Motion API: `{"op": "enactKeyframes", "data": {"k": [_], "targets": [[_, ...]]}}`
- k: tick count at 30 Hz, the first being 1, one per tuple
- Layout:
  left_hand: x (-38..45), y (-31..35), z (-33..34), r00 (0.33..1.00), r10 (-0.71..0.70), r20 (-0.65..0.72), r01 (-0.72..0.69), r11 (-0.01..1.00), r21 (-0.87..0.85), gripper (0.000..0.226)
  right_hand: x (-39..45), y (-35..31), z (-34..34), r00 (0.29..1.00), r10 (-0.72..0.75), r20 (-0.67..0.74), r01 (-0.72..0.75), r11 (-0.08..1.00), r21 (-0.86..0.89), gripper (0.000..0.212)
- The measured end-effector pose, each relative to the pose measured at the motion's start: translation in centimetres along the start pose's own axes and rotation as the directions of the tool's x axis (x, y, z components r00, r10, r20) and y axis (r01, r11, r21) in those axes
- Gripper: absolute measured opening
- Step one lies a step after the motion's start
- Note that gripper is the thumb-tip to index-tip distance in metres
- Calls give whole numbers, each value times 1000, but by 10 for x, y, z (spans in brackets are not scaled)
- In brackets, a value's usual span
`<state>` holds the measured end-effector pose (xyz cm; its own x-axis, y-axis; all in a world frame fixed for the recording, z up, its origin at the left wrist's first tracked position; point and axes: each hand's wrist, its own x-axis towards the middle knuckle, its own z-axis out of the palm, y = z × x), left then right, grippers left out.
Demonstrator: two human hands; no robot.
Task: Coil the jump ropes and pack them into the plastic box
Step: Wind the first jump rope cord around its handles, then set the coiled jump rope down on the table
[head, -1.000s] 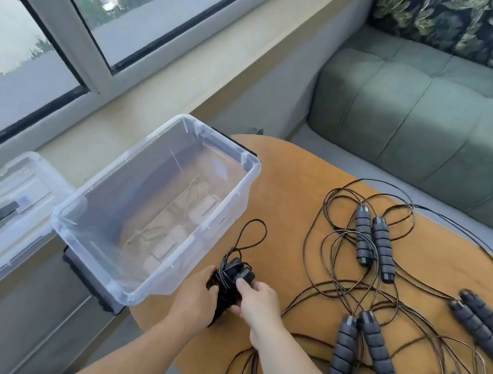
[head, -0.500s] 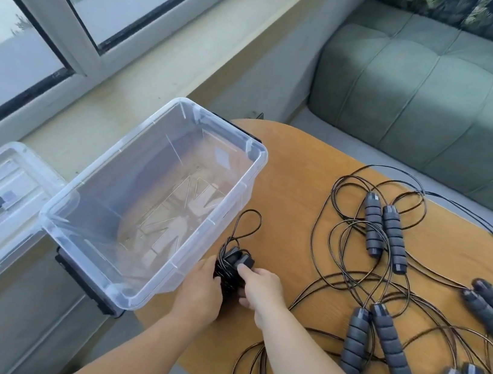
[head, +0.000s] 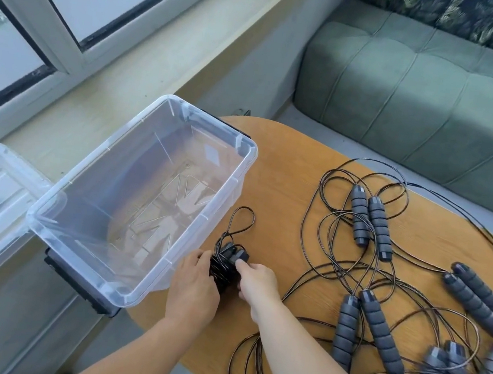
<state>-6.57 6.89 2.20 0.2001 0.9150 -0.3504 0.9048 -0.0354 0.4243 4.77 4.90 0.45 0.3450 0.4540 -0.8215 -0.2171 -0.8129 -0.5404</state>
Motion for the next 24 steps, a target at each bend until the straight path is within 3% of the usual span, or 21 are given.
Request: {"op": "enactKeyframes", "data": {"k": [5, 11, 16, 21, 24], "targets": [[-3, 8, 0, 996, 67, -54, -67, 998, 3, 43, -2, 0, -4, 1000, 12, -15, -12, 1000, 21, 32], [0, 34, 2, 988, 151, -16, -151, 987, -49, 18, -15, -5, -18, 1000, -12, 8, 12, 999, 43, 28], [-18, 70, 14, 992, 129, 6, -126, 980, -153, 11, -37, 2, -61, 987, -150, -53, 151, 989, 2, 31], [-49, 117, 46, 978, 80, 191, -45, 983, -180, 10, -56, 31, -148, 930, -277, -242, 232, 952, -199, 16], [-66, 142, 76, 936, 32, 351, 21, 989, -146, 9, -57, 61, -207, 894, -270, -359, 153, 934, -322, 18]]}}
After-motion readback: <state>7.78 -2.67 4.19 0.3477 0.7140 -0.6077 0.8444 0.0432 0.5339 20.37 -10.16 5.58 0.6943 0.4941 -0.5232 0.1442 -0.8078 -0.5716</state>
